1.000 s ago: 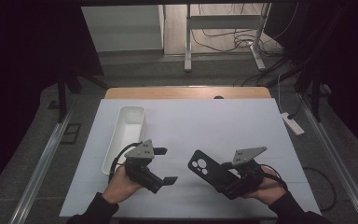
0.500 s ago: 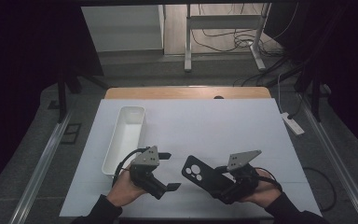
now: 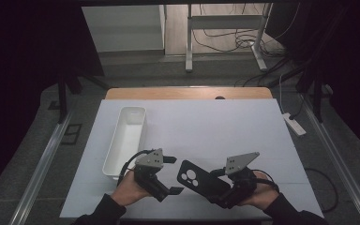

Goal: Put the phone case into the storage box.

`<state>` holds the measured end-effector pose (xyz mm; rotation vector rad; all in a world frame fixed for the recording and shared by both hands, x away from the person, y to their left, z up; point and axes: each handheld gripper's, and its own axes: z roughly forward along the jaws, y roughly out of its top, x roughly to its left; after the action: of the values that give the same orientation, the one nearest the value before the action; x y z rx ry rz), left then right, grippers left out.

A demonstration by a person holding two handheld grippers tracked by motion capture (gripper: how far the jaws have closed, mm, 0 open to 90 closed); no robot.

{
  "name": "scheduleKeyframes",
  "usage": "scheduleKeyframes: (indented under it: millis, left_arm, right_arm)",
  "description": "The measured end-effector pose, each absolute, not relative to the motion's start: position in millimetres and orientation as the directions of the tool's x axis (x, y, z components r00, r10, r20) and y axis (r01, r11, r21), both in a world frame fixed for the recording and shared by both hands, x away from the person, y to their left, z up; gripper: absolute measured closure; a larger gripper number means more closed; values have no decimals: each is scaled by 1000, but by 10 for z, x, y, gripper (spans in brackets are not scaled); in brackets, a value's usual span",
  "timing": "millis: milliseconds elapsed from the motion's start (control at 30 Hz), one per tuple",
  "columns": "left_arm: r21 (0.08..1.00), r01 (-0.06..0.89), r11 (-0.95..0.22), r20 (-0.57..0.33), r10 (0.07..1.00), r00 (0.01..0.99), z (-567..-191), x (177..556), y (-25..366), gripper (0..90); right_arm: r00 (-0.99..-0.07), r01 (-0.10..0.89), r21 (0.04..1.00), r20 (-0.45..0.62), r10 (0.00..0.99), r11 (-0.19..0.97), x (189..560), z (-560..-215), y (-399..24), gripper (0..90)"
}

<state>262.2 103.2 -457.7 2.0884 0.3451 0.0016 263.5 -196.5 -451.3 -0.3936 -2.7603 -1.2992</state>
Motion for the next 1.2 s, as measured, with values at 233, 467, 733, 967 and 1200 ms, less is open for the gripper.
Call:
scheduleKeyframes:
  millis: [233, 467, 733, 967, 1200]
  left_arm:
    - [859, 227, -459, -163, 174, 971, -4575, 2625, 1017, 24]
    - [868, 207, -452, -169, 124, 978, -4575, 2618, 995, 64]
    - [870, 198, -452, -174, 95, 980, -4580, 2599, 962, 76]
    - [866, 218, -449, -203, 83, 976, -4579, 2611, 971, 121]
    - [867, 254, -429, -232, 104, 967, -4555, 2621, 975, 149]
  right_arm:
    - [-975, 223, 758, 164, 152, 612, 2603, -4505, -1912, 150]
    - [-979, 202, 760, 164, 118, 618, 2589, -4509, -1862, 149]
    - [-982, 187, 762, 165, 94, 620, 2574, -4516, -1839, 149]
    - [-987, 161, 748, 140, 84, 644, 2575, -4538, -1834, 143]
    - [-987, 158, 747, 126, 95, 646, 2592, -4549, -1827, 138]
